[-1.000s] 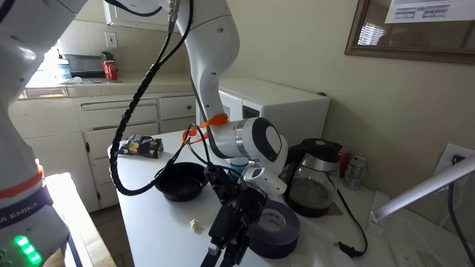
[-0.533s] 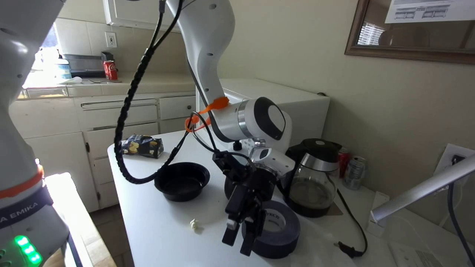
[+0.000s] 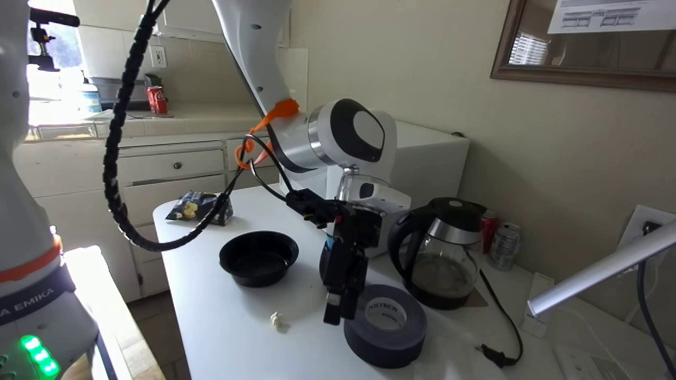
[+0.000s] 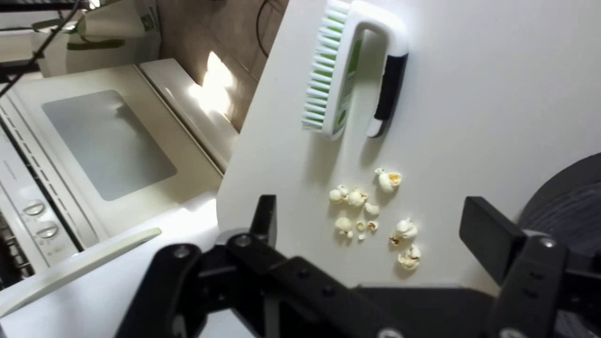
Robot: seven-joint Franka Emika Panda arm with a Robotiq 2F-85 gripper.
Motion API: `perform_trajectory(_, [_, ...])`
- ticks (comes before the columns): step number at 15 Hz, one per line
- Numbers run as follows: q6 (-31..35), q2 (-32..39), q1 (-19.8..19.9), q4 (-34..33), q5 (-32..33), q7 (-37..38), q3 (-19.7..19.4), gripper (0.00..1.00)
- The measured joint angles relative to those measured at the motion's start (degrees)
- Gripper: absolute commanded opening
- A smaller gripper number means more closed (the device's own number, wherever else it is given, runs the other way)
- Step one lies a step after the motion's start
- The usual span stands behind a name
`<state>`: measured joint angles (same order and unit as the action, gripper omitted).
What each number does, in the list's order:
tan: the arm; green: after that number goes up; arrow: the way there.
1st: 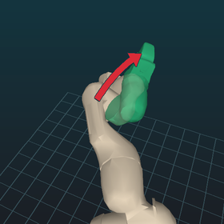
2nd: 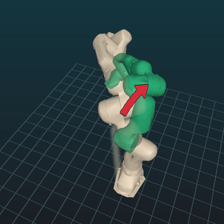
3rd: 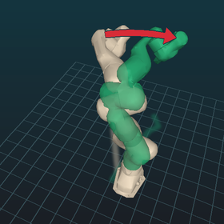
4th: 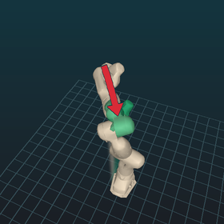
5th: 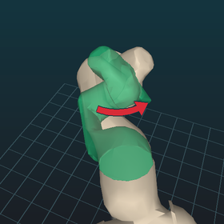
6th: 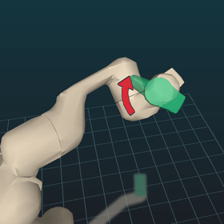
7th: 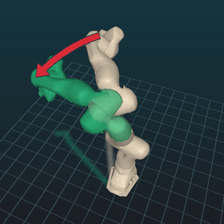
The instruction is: Remove the brush from on top of the microwave and put it on the table
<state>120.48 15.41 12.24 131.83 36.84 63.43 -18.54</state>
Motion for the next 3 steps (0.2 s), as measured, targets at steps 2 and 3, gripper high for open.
perform_trajectory(2, [4.4,-3.9,0.8,3.5,0.0,-3.9,-0.3,1.00])
perform_trajectory(3, [6.5,-6.0,1.4,5.3,0.0,-6.1,-0.5,1.00])
